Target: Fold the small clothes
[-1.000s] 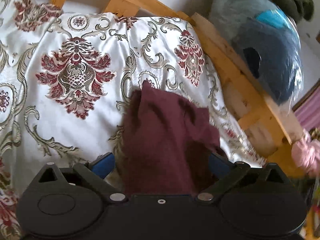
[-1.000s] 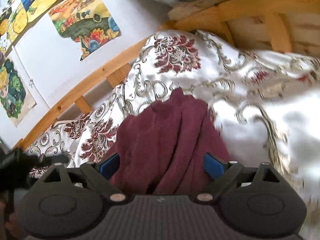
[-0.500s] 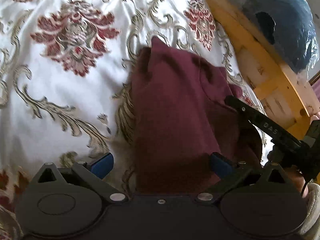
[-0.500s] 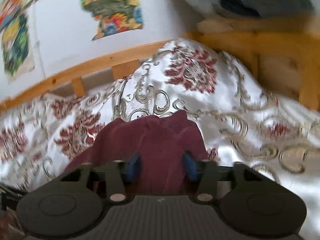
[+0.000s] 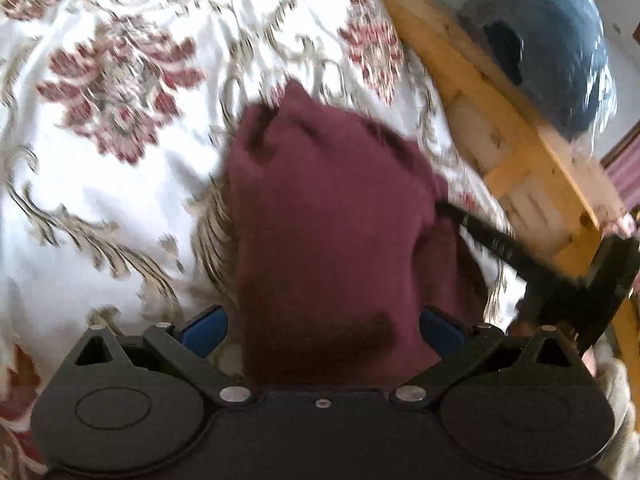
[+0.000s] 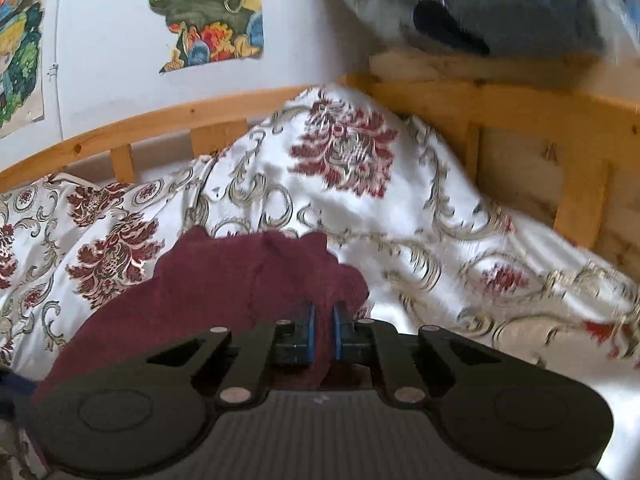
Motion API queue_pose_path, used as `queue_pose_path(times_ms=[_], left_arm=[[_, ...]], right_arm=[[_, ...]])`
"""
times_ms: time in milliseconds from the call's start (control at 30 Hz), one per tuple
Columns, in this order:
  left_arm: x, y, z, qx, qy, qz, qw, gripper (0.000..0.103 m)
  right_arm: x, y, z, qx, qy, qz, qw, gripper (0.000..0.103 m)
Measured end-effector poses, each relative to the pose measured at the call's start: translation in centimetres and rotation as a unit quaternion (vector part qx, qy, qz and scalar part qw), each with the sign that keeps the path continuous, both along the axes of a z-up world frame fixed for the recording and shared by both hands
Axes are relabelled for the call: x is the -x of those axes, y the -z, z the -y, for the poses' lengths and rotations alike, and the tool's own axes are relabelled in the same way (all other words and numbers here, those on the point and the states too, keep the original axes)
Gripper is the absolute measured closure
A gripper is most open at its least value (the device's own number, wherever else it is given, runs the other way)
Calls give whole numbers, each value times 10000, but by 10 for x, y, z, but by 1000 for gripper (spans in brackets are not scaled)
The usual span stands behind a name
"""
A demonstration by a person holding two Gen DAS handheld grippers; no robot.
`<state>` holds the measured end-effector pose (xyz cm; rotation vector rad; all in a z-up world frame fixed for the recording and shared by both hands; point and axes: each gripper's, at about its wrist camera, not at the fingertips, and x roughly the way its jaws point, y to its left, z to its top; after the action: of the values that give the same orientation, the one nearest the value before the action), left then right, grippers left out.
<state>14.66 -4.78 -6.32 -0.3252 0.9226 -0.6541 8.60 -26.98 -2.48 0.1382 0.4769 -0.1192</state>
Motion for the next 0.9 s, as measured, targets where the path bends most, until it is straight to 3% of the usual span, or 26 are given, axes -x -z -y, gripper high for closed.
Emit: queue_pose_path(times_ms=[100, 267, 400, 533, 667, 867, 900], left_arm=[[-10, -12, -16, 90, -364, 190, 9991, 1], [-46, -30, -24, -109, -1027, 565, 9930, 3], [-83, -33, -14, -400, -1159, 702, 9900, 8], [-112, -25, 10, -754, -930, 766, 9898, 11], [-128, -9, 45, -1374, -609, 753, 9858, 19], [-103, -21, 60, -1263, -402, 1411, 9811, 18], [-99, -24, 61, -1252, -303, 1491, 9804, 18]], right_arm=[[0, 1, 1, -39, 45, -41, 10000, 92], [6, 2, 1, -139, 187, -195, 9995, 93], [15, 5, 4, -253, 224, -283, 9990, 97], [19, 10, 8, -277, 339, -406, 9982, 101], [22, 16, 20, -683, 484, -405, 9957, 101], [28, 6, 25, -926, 442, 198, 9945, 98], [26, 5, 27, -978, 408, 303, 9939, 92]])
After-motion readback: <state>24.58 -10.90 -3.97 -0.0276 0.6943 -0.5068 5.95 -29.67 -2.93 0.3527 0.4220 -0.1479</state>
